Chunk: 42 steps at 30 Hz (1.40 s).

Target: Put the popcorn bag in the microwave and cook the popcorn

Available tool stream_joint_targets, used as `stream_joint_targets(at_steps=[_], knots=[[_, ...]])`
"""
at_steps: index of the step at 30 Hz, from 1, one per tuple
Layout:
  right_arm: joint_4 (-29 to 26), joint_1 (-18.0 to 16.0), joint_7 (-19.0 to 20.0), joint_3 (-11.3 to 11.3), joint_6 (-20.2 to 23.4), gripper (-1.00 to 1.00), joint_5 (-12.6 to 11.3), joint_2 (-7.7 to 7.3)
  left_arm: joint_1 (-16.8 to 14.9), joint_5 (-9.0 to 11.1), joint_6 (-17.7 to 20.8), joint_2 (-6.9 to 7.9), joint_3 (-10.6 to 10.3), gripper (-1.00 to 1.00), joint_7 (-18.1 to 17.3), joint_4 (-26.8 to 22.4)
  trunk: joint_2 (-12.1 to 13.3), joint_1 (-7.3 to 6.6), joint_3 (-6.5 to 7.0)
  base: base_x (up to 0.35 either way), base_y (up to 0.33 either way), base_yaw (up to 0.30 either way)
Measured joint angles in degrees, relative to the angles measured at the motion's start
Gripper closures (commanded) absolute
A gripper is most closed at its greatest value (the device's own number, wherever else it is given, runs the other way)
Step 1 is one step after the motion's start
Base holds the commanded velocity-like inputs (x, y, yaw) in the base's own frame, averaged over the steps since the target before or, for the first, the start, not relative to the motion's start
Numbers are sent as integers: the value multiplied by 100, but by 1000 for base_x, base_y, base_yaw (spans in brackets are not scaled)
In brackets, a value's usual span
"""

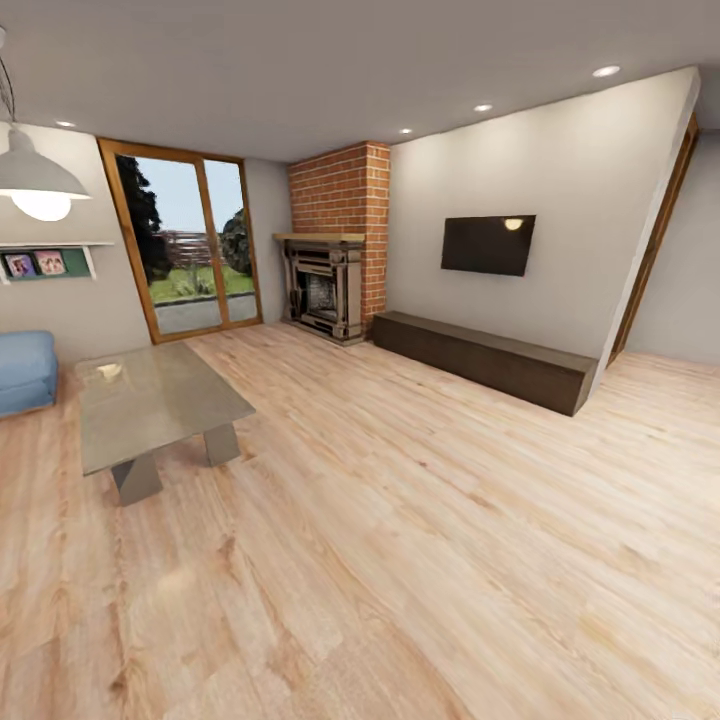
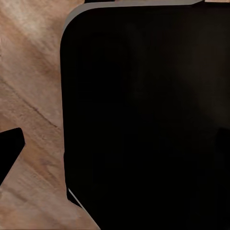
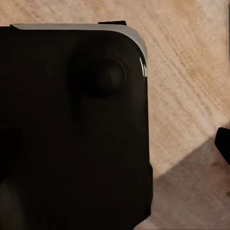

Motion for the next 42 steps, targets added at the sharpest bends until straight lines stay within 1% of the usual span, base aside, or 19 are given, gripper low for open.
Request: stream_joint_targets(at_steps=[42], knots=[[0, 0, 0, 0, 0, -100, 0, 0, 1, 2, 0, 0, 0, -100, 6, 0, 0, 0, 0, 321, 0, -290]])
